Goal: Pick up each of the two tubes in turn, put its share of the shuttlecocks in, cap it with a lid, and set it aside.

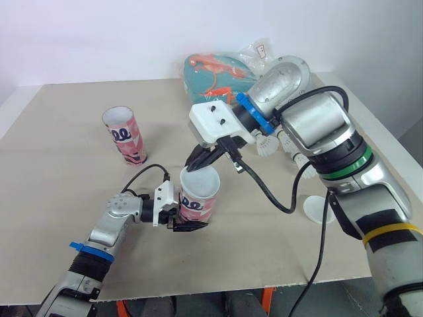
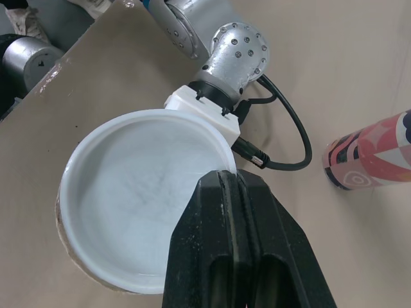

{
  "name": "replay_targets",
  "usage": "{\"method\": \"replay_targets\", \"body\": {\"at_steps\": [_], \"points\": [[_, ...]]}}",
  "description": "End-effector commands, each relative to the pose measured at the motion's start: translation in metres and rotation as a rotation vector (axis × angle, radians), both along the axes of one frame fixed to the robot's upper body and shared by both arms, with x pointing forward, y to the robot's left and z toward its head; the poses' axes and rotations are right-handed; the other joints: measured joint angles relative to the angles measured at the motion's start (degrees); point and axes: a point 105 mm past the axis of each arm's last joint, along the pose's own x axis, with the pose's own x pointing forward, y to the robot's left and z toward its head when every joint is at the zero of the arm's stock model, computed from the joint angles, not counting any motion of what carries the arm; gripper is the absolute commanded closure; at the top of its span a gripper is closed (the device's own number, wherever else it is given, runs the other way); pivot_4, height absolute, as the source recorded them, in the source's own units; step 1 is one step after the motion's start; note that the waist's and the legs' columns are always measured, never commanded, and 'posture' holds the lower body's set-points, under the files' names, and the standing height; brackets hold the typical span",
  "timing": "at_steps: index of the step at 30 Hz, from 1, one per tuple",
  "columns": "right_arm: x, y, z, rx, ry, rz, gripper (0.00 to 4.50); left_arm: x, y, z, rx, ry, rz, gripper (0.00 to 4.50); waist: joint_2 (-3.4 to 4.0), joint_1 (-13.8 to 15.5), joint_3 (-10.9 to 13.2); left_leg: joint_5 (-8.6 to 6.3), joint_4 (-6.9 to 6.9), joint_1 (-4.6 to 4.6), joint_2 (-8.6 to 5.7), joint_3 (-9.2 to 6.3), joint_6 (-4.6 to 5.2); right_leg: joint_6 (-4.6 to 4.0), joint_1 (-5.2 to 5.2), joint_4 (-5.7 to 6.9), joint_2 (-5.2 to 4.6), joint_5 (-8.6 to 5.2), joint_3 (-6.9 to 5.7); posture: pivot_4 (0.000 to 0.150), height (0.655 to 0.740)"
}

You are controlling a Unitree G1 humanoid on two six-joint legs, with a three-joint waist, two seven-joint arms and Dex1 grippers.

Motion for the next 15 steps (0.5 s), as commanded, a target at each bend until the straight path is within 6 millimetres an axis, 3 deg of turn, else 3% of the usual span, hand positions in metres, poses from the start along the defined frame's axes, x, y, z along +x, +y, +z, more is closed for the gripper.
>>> {"method": "replay_targets", "body": {"at_steps": [1,9,15], "points": [[-0.007,-0.004,-0.007,-0.063,0.001,0.043,4.41,0.001,0.007,-0.002,0.020,0.015,0.018,1.11,0.00,0.0,0.0,0.00,0.00,0.00,0.00,0.00,0.00,0.00,0.00,0.00,0.00,0.00,0.00,0.150,0.7400],[0.004,-0.008,-0.035,-0.178,-0.093,0.053,4.41,0.001,0.008,-0.003,0.020,0.021,0.020,1.11,-0.02,0.0,0.0,0.00,0.00,0.03,0.00,0.00,0.00,0.01,0.03,0.00,0.00,-0.02,-0.01,0.150,0.7400],[0.007,-0.005,-0.036,-0.178,-0.104,0.063,4.41,0.002,0.006,-0.002,0.013,0.019,0.027,1.11,-0.07,0.0,-0.1,0.00,0.00,0.12,0.01,0.00,0.00,0.00,0.09,0.00,0.01,-0.01,-0.01,0.150,0.7400]]}}
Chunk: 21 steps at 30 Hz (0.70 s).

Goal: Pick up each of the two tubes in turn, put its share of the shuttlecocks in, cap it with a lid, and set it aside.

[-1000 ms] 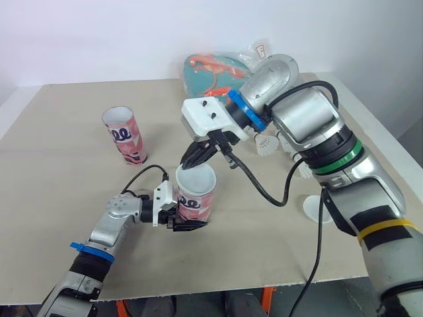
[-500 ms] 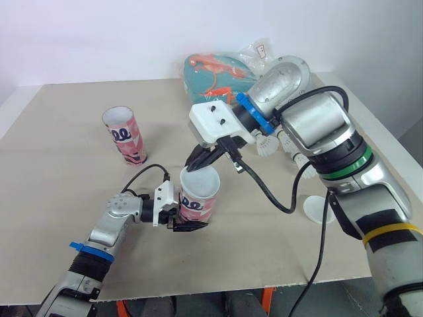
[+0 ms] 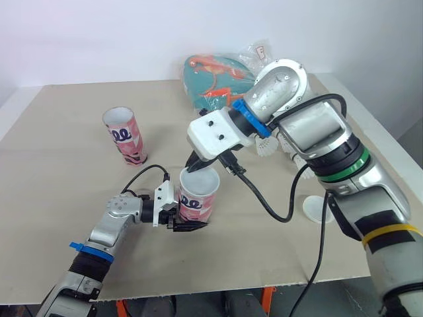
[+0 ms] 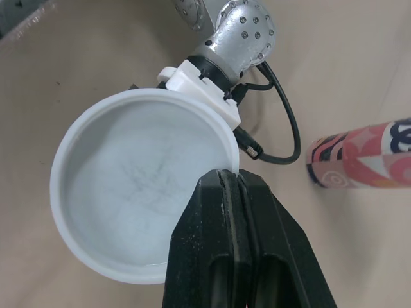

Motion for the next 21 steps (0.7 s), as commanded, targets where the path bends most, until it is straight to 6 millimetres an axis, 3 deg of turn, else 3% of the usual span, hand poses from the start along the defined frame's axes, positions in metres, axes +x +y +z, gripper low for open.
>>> {"method": "replay_targets", "body": {"at_steps": [1,9,10,11,16,21], "points": [[0.002,-0.009,-0.028,-0.117,0.056,-0.011,4.41,0.001,0.006,0.000,0.011,-0.003,0.018,1.11,-0.01,0.0,0.0,0.00,0.00,0.01,0.00,0.00,0.00,0.00,0.01,0.00,0.00,0.00,0.00,0.150,0.7400],[0.000,-0.009,-0.027,-0.094,0.046,0.015,4.41,0.000,0.007,-0.001,0.013,0.003,0.023,1.11,-0.02,0.0,0.0,0.00,0.00,0.03,0.01,0.00,0.00,0.00,0.02,0.00,0.00,0.00,0.00,0.150,0.7400],[0.000,-0.009,-0.028,-0.090,0.051,0.013,3.80,0.000,0.007,-0.001,0.013,0.003,0.024,1.11,-0.02,0.0,0.0,0.00,0.00,0.03,0.01,0.00,0.00,-0.01,0.03,0.00,0.00,-0.01,0.00,0.150,0.7400],[0.000,-0.010,-0.029,-0.090,0.053,0.010,3.60,0.000,0.008,-0.001,0.013,0.003,0.025,1.11,-0.02,0.0,0.0,0.00,0.00,0.03,0.01,0.00,0.00,-0.01,0.03,0.00,0.00,-0.01,0.00,0.150,0.7400],[0.006,-0.008,-0.035,-0.039,0.068,-0.067,1.76,0.000,0.008,-0.001,0.012,0.005,0.024,1.11,-0.02,0.0,-0.1,0.00,0.00,0.06,0.01,0.00,0.00,-0.02,0.04,0.00,0.01,-0.02,0.00,0.150,0.7400],[0.013,-0.004,-0.027,0.060,0.116,-0.149,1.76,0.000,0.008,-0.001,0.012,0.007,0.020,1.11,-0.06,-0.1,-0.1,0.00,-0.02,0.10,0.04,0.00,0.00,-0.04,0.06,0.00,0.03,-0.02,0.01,0.150,0.7400]]}}
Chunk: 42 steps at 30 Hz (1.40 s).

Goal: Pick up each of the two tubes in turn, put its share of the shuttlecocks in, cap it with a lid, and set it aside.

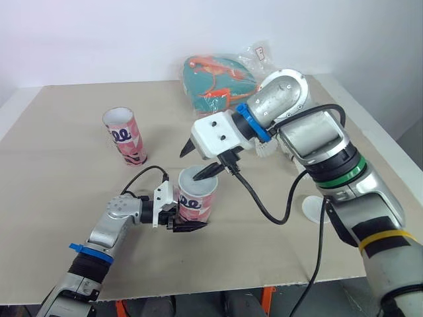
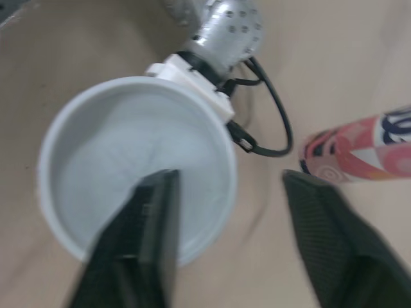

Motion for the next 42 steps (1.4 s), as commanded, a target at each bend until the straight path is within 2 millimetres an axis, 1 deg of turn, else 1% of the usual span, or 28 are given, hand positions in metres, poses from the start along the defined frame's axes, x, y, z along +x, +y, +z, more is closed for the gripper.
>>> {"method": "replay_targets", "body": {"at_steps": [1,4,5,6,7,8,9,10,11,12,13,19,22,24,28,32,34,36,38,40,41,42], "points": [[0.005,0.000,-0.013,0.013,0.106,-0.082,1.76,0.000,0.006,0.001,0.017,-0.004,0.008,1.11,0.00,-0.1,0.0,0.00,0.00,0.01,0.02,0.00,0.00,0.00,0.00,0.00,0.03,0.00,0.00,0.150,0.7400],[0.002,-0.001,0.018,0.138,0.211,-0.103,1.76,0.001,0.006,0.001,0.019,-0.003,0.006,1.11,0.01,-0.1,0.0,0.00,0.00,0.06,0.21,0.00,0.00,-0.01,-0.03,0.02,0.25,0.00,0.01,0.150,0.7400],[0.002,-0.002,0.025,0.166,0.236,-0.107,1.76,0.001,0.006,0.001,0.019,-0.003,0.006,1.11,0.02,-0.1,0.0,0.00,0.00,0.05,0.29,0.00,0.00,-0.01,-0.05,0.02,0.33,0.00,0.01,0.150,0.7400],[0.001,-0.006,0.034,0.200,0.275,-0.112,2.01,0.001,0.006,0.001,0.019,-0.003,0.006,1.11,0.03,-0.1,0.1,0.00,0.00,0.04,0.32,-0.01,0.00,-0.05,-0.07,0.02,0.36,0.02,0.01,0.150,0.7400],[0.002,-0.010,0.038,0.216,0.293,-0.124,2.31,0.001,0.005,0.001,0.019,-0.003,0.005,1.11,0.03,0.0,0.1,0.00,0.00,0.00,0.33,-0.01,0.00,-0.14,-0.10,0.02,0.37,0.07,0.02,0.150,0.7400],[0.002,-0.015,0.037,0.219,0.302,-0.134,2.60,0.001,0.005,0.001,0.019,-0.004,0.004,1.11,0.04,0.0,0.1,0.00,0.00,-0.03,0.33,-0.01,0.00,-0.24,-0.12,0.02,0.38,0.10,0.02,0.150,0.7400],[0.000,-0.019,0.035,0.214,0.311,-0.128,3.08,0.001,0.006,0.000,0.020,-0.003,0.004,1.11,0.04,0.0,0.1,0.00,0.00,-0.12,0.33,-0.01,0.00,-0.24,-0.17,0.01,0.38,0.08,0.02,0.150,0.7400],[-0.002,-0.022,0.032,0.205,0.314,-0.125,3.32,0.001,0.006,0.000,0.021,-0.002,0.003,1.11,0.04,0.0,0.1,0.00,0.00,-0.12,0.33,-0.02,0.00,-0.24,-0.16,0.00,0.37,0.06,0.02,0.150,0.7400],[-0.004,-0.023,0.030,0.199,0.319,-0.119,3.95,0.001,0.006,0.000,0.022,-0.002,0.002,1.11,0.04,0.0,0.1,-0.01,-0.01,-0.13,0.33,-0.01,-0.01,-0.24,-0.16,-0.01,0.37,0.03,0.02,0.150,0.7400],[-0.006,-0.023,0.028,0.194,0.323,-0.109,4.30,0.002,0.006,0.000,0.024,-0.002,0.002,1.11,0.04,0.0,0.1,-0.02,-0.02,-0.13,0.33,-0.01,-0.01,-0.24,-0.16,-0.01,0.37,0.01,0.02,0.150,0.7400],[-0.008,-0.023,0.026,0.184,0.329,-0.102,4.45,0.002,0.006,0.000,0.024,-0.002,0.001,1.11,0.05,0.0,0.1,-0.03,-0.04,-0.13,0.33,-0.01,0.00,-0.25,-0.17,-0.01,0.37,0.00,0.02,0.150,0.7400],[-0.014,-0.020,0.013,0.137,0.352,-0.078,4.45,0.003,0.007,0.000,0.029,-0.004,-0.002,1.11,0.08,0.0,0.1,-0.03,-0.08,-0.12,0.34,-0.01,0.00,-0.27,-0.22,0.01,0.40,0.00,0.01,0.150,0.7400],[-0.014,-0.016,-0.003,0.062,0.357,-0.098,4.45,0.003,0.007,0.000,0.030,-0.006,-0.002,1.11,0.08,0.0,0.1,-0.03,-0.07,-0.12,0.35,-0.01,0.00,-0.27,-0.22,0.01,0.40,0.00,0.01,0.150,0.7400],[-0.019,-0.013,-0.010,0.026,0.378,-0.078,4.45,0.003,0.008,-0.001,0.031,-0.006,-0.002,1.11,0.09,0.0,0.1,-0.02,-0.08,-0.12,0.36,-0.02,0.00,-0.27,-0.23,0.01,0.41,0.00,0.01,0.150,0.7400],[-0.022,-0.002,-0.017,0.005,0.408,-0.064,4.45,0.003,0.008,-0.002,0.033,-0.005,0.000,1.11,0.07,0.0,0.1,-0.02,-0.07,-0.11,0.37,-0.01,0.00,-0.27,-0.21,0.01,0.42,0.00,0.02,0.150,0.7400],[-0.023,0.002,-0.038,-0.056,0.402,-0.055,4.45,0.005,0.008,-0.002,0.027,-0.013,0.012,1.11,0.07,0.0,0.1,-0.02,-0.07,-0.06,0.41,-0.02,0.00,-0.22,-0.19,0.01,0.47,-0.03,0.01,0.150,0.7400],[-0.015,-0.001,-0.052,-0.109,0.339,-0.079,4.45,0.004,0.009,-0.002,0.024,-0.014,0.013,1.11,0.07,-0.1,0.1,-0.02,-0.07,-0.03,0.42,-0.02,0.00,-0.09,-0.17,0.01,0.48,-0.10,0.01,0.150,0.7400],[-0.003,-0.002,-0.064,-0.157,0.264,-0.118,4.45,0.004,0.008,-0.002,0.023,-0.013,0.014,1.11,0.07,-0.1,0.0,-0.03,-0.08,0.09,0.44,-0.02,0.00,-0.01,-0.09,0.01,0.50,-0.15,0.01,0.150,0.7400],[0.002,-0.001,-0.066,-0.159,0.246,-0.130,4.45,0.004,0.008,-0.002,0.021,-0.014,0.016,1.11,0.04,-0.2,0.0,-0.03,-0.13,0.35,0.48,0.03,0.00,-0.03,0.08,0.01,0.53,-0.16,0.02,0.150,0.7400],[0.000,0.001,-0.054,-0.105,0.290,-0.120,4.45,0.003,0.008,-0.001,0.017,-0.014,0.018,1.11,-0.11,-0.3,-0.1,-0.03,-0.24,0.80,0.49,0.05,0.00,-0.14,0.38,0.01,0.56,-0.17,0.03,0.150,0.7400],[-0.001,0.001,-0.050,-0.086,0.303,-0.117,4.45,0.003,0.008,-0.001,0.016,-0.014,0.018,1.11,-0.14,-0.3,-0.2,-0.02,-0.28,0.91,0.51,0.04,0.00,-0.42,0.42,0.01,0.57,-0.25,0.03,0.150,0.7400],[0.000,0.002,-0.043,-0.047,0.316,-0.116,4.45,0.003,0.007,-0.001,0.014,-0.015,0.019,1.11,-0.14,-0.4,-0.2,0.00,-0.29,0.93,0.51,0.02,-0.02,-0.48,0.41,0.01,0.59,-0.18,0.04,0.150,0.7400]]}}
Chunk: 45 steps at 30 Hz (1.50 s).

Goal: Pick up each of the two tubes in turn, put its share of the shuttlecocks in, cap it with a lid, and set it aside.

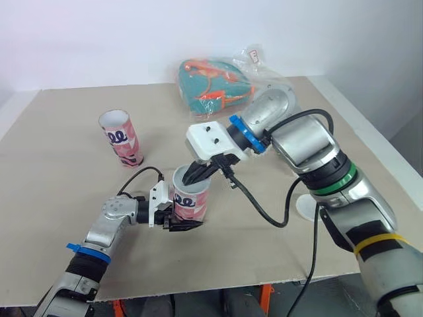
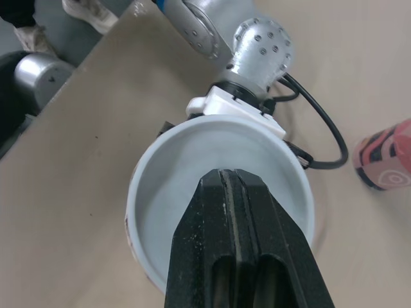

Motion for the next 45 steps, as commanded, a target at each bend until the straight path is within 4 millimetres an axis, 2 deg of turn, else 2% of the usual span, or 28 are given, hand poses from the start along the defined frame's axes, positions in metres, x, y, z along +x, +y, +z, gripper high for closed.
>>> {"method": "replay_targets", "body": {"at_steps": [1,4,6,7,10,15,18,21,25,29,32,38,45], "points": [[0.008,-0.004,-0.021,-0.030,0.094,-0.071,4.45,-0.002,-0.003,0.004,0.015,-0.030,-0.013,1.11,0.00,-0.1,0.0,0.06,0.00,0.01,0.00,0.00,-0.07,-0.03,-0.02,0.00,0.00,0.07,0.02,0.150,0.7400],[0.013,-0.011,0.013,0.168,0.186,-0.120,4.45,0.000,-0.004,0.008,-0.017,-0.041,0.009,1.11,-0.03,-0.2,0.0,0.10,0.00,-0.02,0.00,0.00,-0.12,-0.02,-0.04,0.00,0.00,0.12,0.05,0.150,0.7400],[0.017,-0.020,0.021,0.220,0.207,-0.154,4.45,0.000,-0.005,0.010,-0.035,-0.037,0.017,1.11,-0.02,-0.1,0.1,0.12,0.01,-0.26,-0.01,0.01,-0.14,0.06,-0.23,0.00,0.00,0.16,0.09,0.150,0.7400],[0.017,-0.027,0.023,0.229,0.216,-0.171,3.86,0.000,-0.005,0.010,-0.038,-0.039,0.018,1.11,0.00,0.0,0.1,0.13,0.01,-0.41,-0.02,0.01,-0.15,0.29,-0.35,0.00,0.00,0.28,0.11,0.150,0.7400],[0.015,-0.048,0.028,0.261,0.230,-0.213,2.66,-0.001,-0.006,0.011,-0.046,-0.036,0.021,1.11,-0.02,0.6,0.1,0.12,0.00,-0.75,-0.10,-0.13,-0.16,0.17,-0.56,-0.01,0.01,0.25,0.11,0.150,0.7400],[0.012,-0.079,0.029,0.311,0.246,-0.291,0.15,-0.001,-0.006,0.008,-0.045,-0.015,0.032,1.11,0.03,0.5,0.1,-0.03,-0.03,-1.02,-0.19,-0.20,-0.14,0.11,-0.70,-0.06,-0.04,0.12,0.10,0.150,0.7400],[0.011,-0.090,0.026,0.333,0.255,-0.343,0.06,-0.001,-0.008,0.005,-0.043,-0.013,0.032,1.11,0.07,0.5,0.2,-0.05,-0.06,-1.01,-0.21,-0.22,-0.12,0.11,-0.70,-0.06,-0.04,0.08,0.09,0.150,0.7400],[0.007,-0.103,0.005,0.336,0.273,-0.424,0.00,0.004,-0.013,0.010,-0.087,-0.014,0.043,0.07,0.07,0.6,0.2,-0.05,-0.03,-1.00,-0.23,-0.25,-0.12,0.24,-0.67,-0.06,-0.04,0.02,0.07,0.150,0.7400],[-0.002,-0.101,-0.035,0.322,0.322,-0.499,0.00,0.010,-0.016,0.023,-0.162,-0.041,0.048,0.02,0.07,0.5,0.2,-0.04,0.03,-1.03,-0.29,-0.35,-0.12,0.52,-0.61,-0.09,-0.06,-0.11,0.04,0.150,0.7400],[-0.009,-0.096,-0.053,0.320,0.332,-0.507,0.00,0.015,-0.014,0.028,-0.180,-0.060,0.059,0.02,0.11,0.3,0.3,-0.04,0.05,-1.04,-0.30,-0.36,-0.13,0.54,-0.65,-0.08,-0.05,-0.07,0.06,0.150,0.7400],[-0.011,-0.091,-0.057,0.339,0.355,-0.509,0.00,0.018,-0.007,0.028,-0.165,-0.085,0.088,0.02,0.10,0.3,0.3,-0.03,0.04,-1.03,-0.30,-0.42,-0.14,0.54,-0.63,-0.08,-0.03,-0.06,0.05,0.150,0.7400],[-0.007,-0.080,-0.058,0.395,0.387,-0.515,0.00,0.001,0.015,0.015,-0.058,-0.031,0.053,0.02,0.09,0.3,0.3,-0.03,-0.01,-1.03,-0.29,-0.44,-0.14,0.52,-0.64,-0.08,-0.02,-0.08,0.04,0.150,0.7400],[-0.005,-0.067,-0.057,0.428,0.412,-0.481,0.00,0.001,0.050,0.016,-0.046,-0.012,0.174,0.02,0.04,0.3,0.3,-0.02,0.00,-1.04,-0.28,-0.49,-0.15,0.52,-0.62,-0.09,-0.04,-0.09,-0.03,0.150,0.7400]]}}
